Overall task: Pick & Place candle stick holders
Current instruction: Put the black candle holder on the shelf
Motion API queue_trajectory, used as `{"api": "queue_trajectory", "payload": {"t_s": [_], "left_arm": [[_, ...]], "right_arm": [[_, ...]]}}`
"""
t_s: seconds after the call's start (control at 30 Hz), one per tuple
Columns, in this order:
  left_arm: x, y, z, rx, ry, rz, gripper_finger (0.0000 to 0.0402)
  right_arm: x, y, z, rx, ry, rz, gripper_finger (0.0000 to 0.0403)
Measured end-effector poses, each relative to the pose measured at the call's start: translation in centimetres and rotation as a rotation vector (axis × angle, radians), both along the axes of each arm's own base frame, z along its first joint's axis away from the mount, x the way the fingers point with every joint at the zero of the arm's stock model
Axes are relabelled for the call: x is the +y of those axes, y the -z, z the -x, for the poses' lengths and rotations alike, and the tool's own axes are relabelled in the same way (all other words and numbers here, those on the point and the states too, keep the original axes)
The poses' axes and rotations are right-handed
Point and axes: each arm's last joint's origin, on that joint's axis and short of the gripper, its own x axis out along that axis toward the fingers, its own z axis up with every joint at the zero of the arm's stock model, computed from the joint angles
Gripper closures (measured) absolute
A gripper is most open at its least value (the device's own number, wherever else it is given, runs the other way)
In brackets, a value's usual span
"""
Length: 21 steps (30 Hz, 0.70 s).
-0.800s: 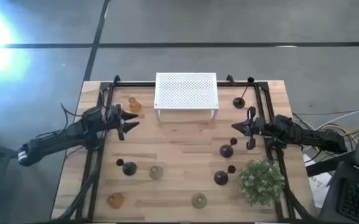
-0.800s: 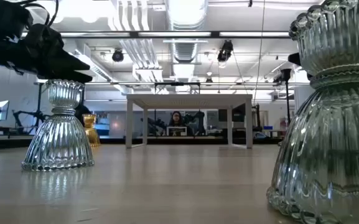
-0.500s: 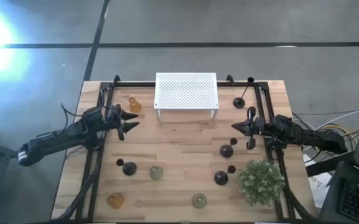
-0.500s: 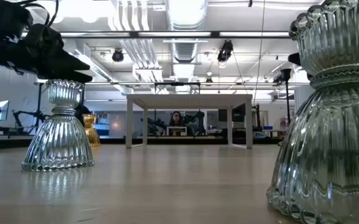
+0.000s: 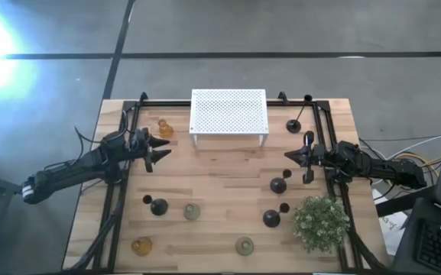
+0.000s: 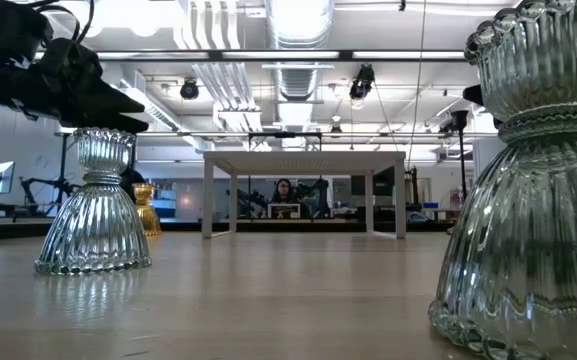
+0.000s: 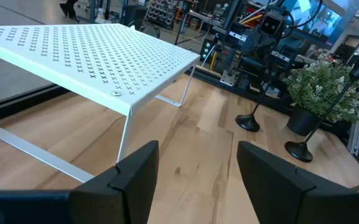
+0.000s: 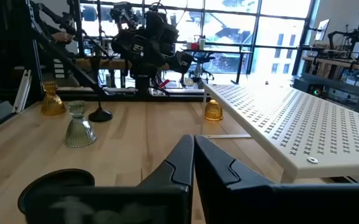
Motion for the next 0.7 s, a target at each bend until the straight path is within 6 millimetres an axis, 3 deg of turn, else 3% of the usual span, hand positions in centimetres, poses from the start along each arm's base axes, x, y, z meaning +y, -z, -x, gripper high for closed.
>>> {"api": "queue_trajectory", "payload": {"t_s": [0.37,0.7], "left_arm": [[0.0,0.0,0.0,0.000,0.000,0.000,0.0179],[0.0,0.0,0.0,0.000,0.000,0.000,0.0179]], "right_arm": [[0.0,0.0,0.0,-0.003,0.001,0.009,0.0394],[0.0,-2.3,0.3,-0.237,0.003,0.041,0.0394]]}}
